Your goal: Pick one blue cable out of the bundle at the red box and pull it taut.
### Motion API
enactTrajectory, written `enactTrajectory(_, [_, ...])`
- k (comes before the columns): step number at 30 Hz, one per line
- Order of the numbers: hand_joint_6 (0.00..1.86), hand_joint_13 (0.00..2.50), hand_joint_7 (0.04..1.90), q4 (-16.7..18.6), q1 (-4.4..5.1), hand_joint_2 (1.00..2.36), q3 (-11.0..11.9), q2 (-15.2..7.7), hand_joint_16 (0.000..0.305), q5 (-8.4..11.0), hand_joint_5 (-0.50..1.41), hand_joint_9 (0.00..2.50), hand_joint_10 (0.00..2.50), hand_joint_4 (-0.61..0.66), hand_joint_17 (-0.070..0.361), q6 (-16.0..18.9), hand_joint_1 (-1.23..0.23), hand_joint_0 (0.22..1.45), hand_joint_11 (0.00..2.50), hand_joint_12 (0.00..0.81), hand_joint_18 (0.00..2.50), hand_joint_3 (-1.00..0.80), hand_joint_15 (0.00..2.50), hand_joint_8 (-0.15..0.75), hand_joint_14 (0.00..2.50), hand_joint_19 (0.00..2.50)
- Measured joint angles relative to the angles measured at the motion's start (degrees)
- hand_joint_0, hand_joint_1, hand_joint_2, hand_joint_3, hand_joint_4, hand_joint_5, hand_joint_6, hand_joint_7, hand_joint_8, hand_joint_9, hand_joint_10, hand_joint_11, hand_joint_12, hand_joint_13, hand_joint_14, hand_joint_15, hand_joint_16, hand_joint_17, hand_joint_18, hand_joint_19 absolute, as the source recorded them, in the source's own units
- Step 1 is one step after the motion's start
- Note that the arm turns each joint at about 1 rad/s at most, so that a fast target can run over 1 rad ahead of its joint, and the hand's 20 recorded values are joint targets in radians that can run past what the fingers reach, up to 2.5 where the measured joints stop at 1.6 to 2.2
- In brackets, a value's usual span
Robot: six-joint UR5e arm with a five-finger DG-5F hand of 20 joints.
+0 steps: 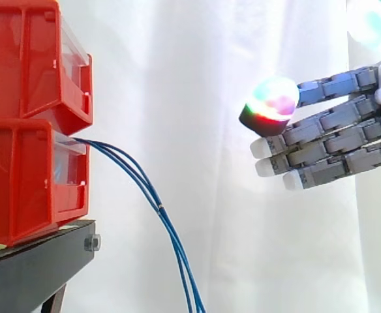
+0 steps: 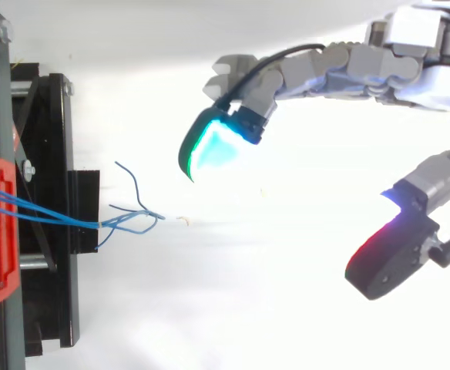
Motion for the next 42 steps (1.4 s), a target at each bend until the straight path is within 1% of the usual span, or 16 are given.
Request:
enactTrajectory(4, [0.50,0.00,0.81,1.78,0.15,1.00,0.00,-1.11,0.073,2.94,-0.16,0.19,0.00,0.38,0.165,-0.36,-0.82,0.38,0.01,0.398,0.00,-0.50,0.06,0.313,0.00,0.00])
enactTrajectory(6, [0.50,0.00,0.81,2.93,0.20,1.00,0.00,-2.00,0.074,3.77,-0.16,0.20,0.00,0.38,0.166,-0.41,-0.82,0.37,0.01,0.402,0.00,-0.50,0.06,0.315,0.00,0.00])
enactTrajectory(9, [0.50,0.00,0.82,5.46,0.29,1.00,0.01,-3.64,0.076,4.32,-0.16,0.20,0.00,0.38,0.172,-0.24,-0.80,0.35,0.02,0.412,0.00,-0.50,0.06,0.325,0.00,0.00])
enactTrajectory(12, [0.50,0.00,0.82,9.15,0.47,1.00,0.05,-5.61,0.078,4.46,-0.15,0.20,0.00,0.38,0.175,-0.05,-0.79,0.34,0.01,0.419,0.00,-0.50,0.07,0.329,0.00,0.00])
enactTrajectory(15, [0.50,0.00,0.81,11.77,0.65,1.00,0.07,-6.75,0.078,4.68,-0.15,0.21,0.00,0.38,0.176,-0.34,-0.77,0.33,0.02,0.421,0.00,-0.50,0.06,0.331,0.00,0.00])
enactTrajectory(17, [0.50,0.00,0.81,12.78,0.82,1.00,0.07,-7.14,0.078,5.00,-0.15,0.21,0.00,0.38,0.175,-0.95,-0.75,0.34,0.02,0.418,0.00,-0.50,0.06,0.331,0.00,0.00])
enactTrajectory(21, [0.50,0.00,0.81,13.56,1.20,1.00,0.09,-7.46,0.076,6.69,-0.15,0.23,0.00,0.37,0.172,-2.62,-0.72,0.35,0.02,0.411,0.00,-0.50,0.06,0.331,0.00,0.00])
enactTrajectory(24, [0.50,0.00,0.81,13.79,1.45,1.00,0.09,-7.52,0.075,7.82,-0.15,0.23,0.00,0.37,0.170,-3.16,-0.70,0.36,0.02,0.410,0.00,-0.50,0.06,0.328,0.00,0.00])
enactTrajectory(26, [0.50,0.00,0.81,13.96,1.67,1.00,0.15,-8.00,0.075,8.55,-0.15,0.23,0.00,0.37,0.168,-3.36,-0.69,0.37,0.02,0.408,0.00,-0.50,0.06,0.327,0.00,0.00])
enactTrajectory(30, [0.50,0.00,0.81,14.84,1.96,1.00,0.87,-9.96,0.074,9.24,-0.15,0.24,0.00,0.36,0.167,-2.80,-0.68,0.38,0.02,0.400,0.00,-0.50,0.07,0.321,0.00,0.00])
enactTrajectory(36, [0.50,0.00,0.85,15.42,2.09,1.00,2.90,-12.82,0.067,9.47,-0.14,0.26,0.00,0.35,0.150,-1.50,-0.65,0.45,0.02,0.366,0.00,-0.50,0.06,0.296,0.00,0.00])
enactTrajectory(38, [0.50,0.00,0.88,15.75,2.02,1.00,3.66,-14.15,0.062,9.39,-0.14,0.26,0.00,0.34,0.140,-0.95,-0.66,0.50,0.02,0.346,0.00,-0.50,0.05,0.280,0.00,0.00])
enactTrajectory(42, [0.50,0.00,0.96,16.22,2.10,1.00,5.86,-17.13,0.061,9.16,-0.12,0.26,0.00,0.33,0.137,0.40,-0.68,0.52,0.01,0.339,0.00,-0.50,0.04,0.276,0.00,0.00])
